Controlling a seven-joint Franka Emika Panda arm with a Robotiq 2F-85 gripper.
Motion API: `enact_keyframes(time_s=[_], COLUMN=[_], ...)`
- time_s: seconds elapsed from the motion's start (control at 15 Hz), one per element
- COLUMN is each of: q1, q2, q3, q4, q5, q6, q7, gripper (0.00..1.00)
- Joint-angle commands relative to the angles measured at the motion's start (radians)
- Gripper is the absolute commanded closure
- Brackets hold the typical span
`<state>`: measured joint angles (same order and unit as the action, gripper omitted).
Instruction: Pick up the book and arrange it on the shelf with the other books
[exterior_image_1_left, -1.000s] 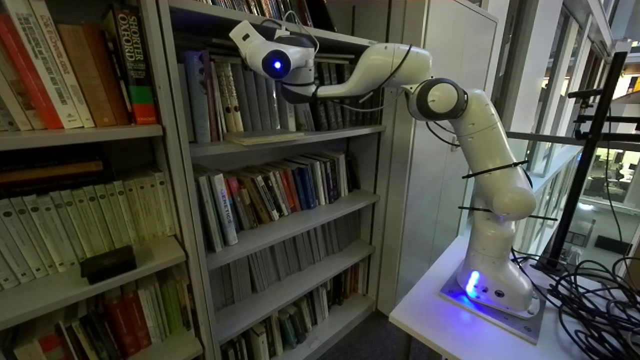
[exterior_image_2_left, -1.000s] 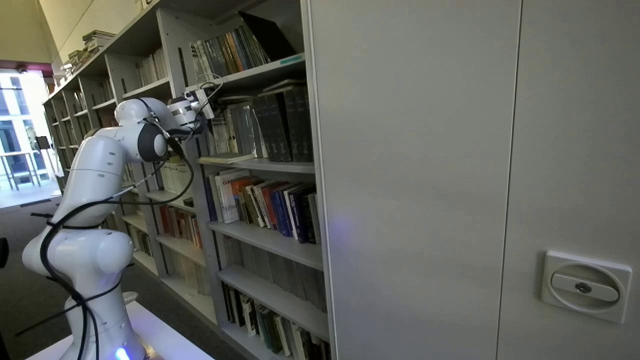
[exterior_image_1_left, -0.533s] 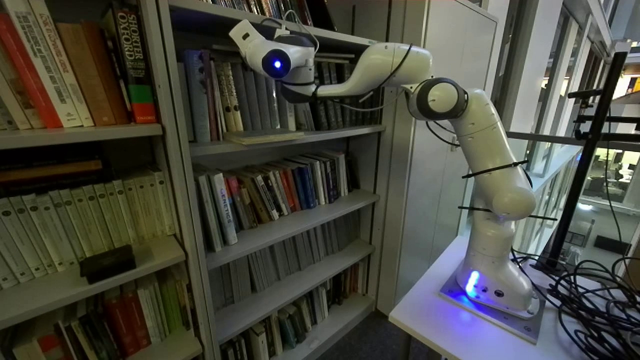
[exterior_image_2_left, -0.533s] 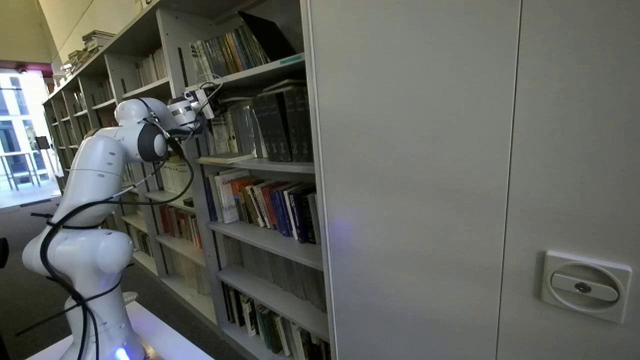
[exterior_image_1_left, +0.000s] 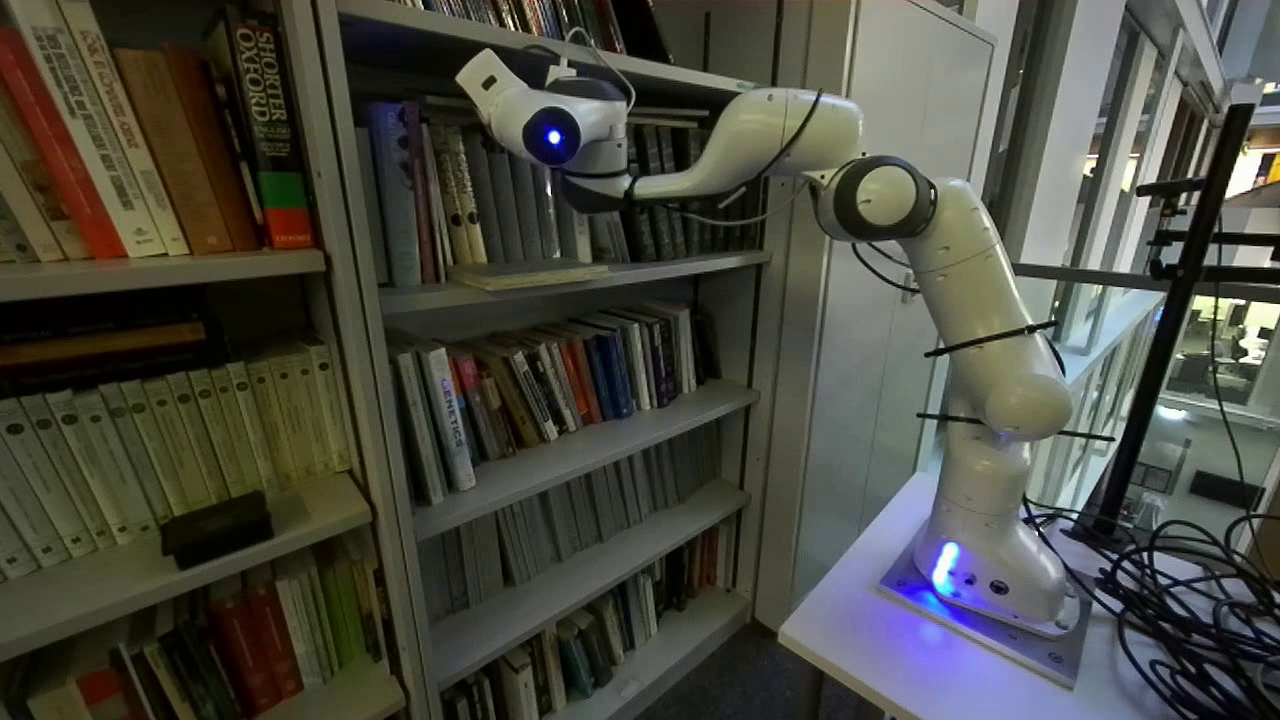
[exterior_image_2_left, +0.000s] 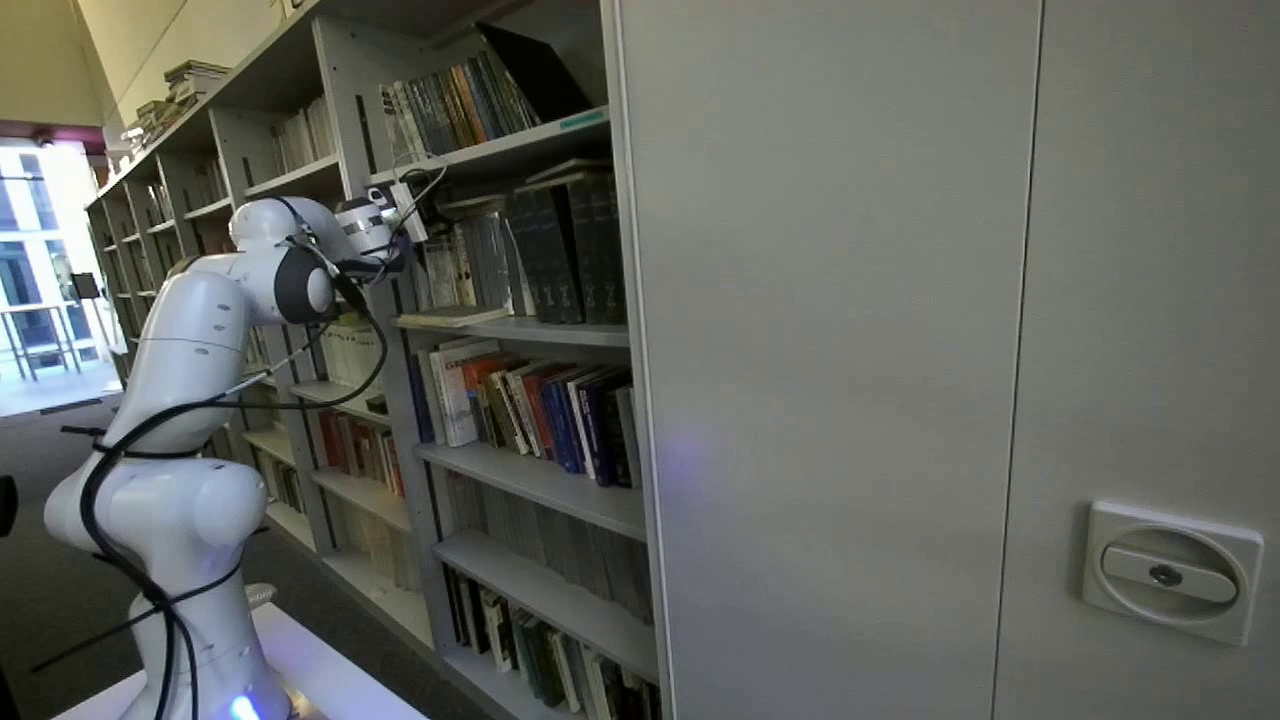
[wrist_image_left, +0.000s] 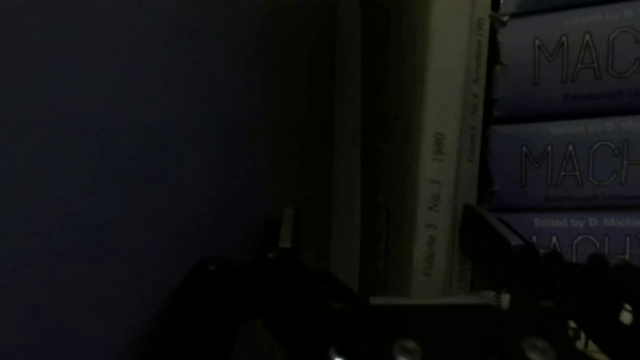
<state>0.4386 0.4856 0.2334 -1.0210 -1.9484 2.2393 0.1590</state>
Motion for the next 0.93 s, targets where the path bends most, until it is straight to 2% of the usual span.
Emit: enact_keyframes(time_s=[0.0,0.07,0.13,0.33,0.53,0.87], q1=[0.003,0.006,0.009,0.018,0.028,0.051], q2=[-0.051,-0.052,-0.056,-0.068,-0.078,-0.118], q3=[-0.005,-0.005,-0.005,-0.005,-0.005,-0.003], q4=[-0.053,-0.059,-0.064,-0.08,-0.099,-0.162], q5=[-0.014,-0.014,-0.014,-0.015,-0.02,-0.025], q6=[-0.006,-0.007,-0.008,-0.014,-0.021,-0.03], q7=[0.002,0.002,0.004,0.016,0.025,0.042], gripper=[0.44,0.52,0.52,0.64,0.7,0.65])
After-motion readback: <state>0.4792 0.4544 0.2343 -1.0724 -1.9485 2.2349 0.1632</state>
